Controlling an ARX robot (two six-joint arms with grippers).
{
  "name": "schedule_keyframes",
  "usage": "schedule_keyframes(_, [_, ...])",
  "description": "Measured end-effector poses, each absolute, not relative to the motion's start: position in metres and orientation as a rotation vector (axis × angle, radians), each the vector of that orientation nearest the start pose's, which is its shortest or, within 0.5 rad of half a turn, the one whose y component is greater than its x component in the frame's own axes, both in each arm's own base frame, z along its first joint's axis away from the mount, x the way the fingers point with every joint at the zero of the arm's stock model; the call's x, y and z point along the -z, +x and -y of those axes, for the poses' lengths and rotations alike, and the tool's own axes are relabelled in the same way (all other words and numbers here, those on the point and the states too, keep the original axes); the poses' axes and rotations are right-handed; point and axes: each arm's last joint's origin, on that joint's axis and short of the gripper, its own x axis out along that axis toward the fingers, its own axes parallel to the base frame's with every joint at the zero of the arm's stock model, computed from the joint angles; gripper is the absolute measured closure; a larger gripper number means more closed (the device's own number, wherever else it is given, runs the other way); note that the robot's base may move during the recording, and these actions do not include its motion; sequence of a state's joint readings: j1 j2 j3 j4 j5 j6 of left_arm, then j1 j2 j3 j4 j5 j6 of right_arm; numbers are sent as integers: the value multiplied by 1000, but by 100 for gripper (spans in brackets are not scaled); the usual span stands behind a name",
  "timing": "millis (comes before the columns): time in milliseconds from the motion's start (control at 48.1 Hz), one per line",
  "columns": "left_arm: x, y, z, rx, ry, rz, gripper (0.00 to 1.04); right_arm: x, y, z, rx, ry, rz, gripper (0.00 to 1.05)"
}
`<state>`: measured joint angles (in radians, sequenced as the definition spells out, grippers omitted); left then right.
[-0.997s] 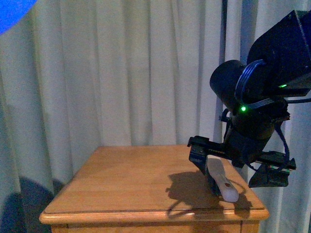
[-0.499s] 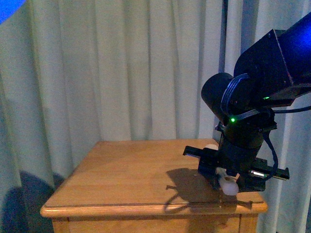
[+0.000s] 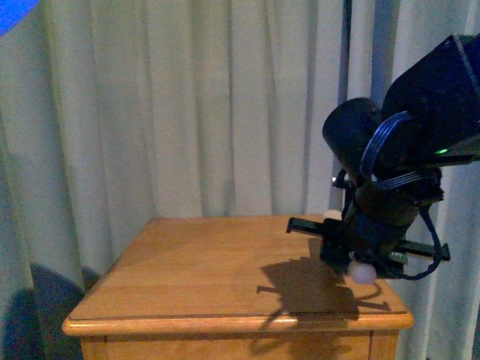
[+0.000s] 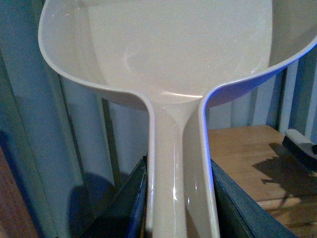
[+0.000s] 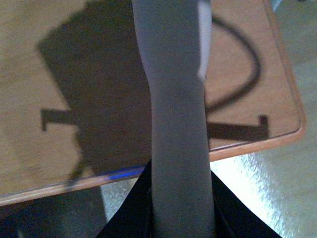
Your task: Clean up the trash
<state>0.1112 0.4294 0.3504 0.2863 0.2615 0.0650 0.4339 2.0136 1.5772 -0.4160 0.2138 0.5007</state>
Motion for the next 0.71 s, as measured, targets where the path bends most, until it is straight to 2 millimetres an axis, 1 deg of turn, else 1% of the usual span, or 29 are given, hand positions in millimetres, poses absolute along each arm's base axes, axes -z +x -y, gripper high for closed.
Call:
schedule_keyframes(83, [-274,123,-6,143,103,209,76,-234,395,-176,-42,164,-745,85])
schedule_keyframes(208, [-274,123,-6,143,103,209,76,-261,372,-165,-102,112,-579,85])
schedule_keyframes(291, [-274,123,-6,143,103,209,76,-279,351,-155,-126,77,-460,85])
schedule_keyframes(374, [-274,123,-6,143,103,209,76,-296,323,-142,-151,46,-346,85])
schedule_keyframes(395, [-274,123,-6,143,103,209,76,-297,319,-141,-152,42,-334,85])
schedule_keyframes(436, [-274,123,-6,143,103,209,76,-303,303,-133,-151,25,-282,85])
schedule_keyframes(478, [-274,123,-6,143,103,209,76,-306,291,-127,-152,16,-248,85])
schedule_keyframes(499, [-274,123,-6,143,103,209,76,-307,286,-125,-153,13,-237,85])
schedule_keyframes(603, [-274,123,-6,143,103,209,76,-310,251,-108,-133,-13,-156,85])
schedule_keyframes(623, [-274,123,-6,143,103,209,76,-311,248,-106,-130,-16,-146,85])
schedule_keyframes(665, [-274,123,-6,143,103,209,76,-312,234,-99,-112,-30,-93,85])
schedule_keyframes(686, [-274,123,-6,143,103,209,76,-312,230,-97,-108,-32,-79,85])
schedule_keyframes(706, [-274,123,-6,143,103,209,76,-314,221,-91,-92,-32,-33,85])
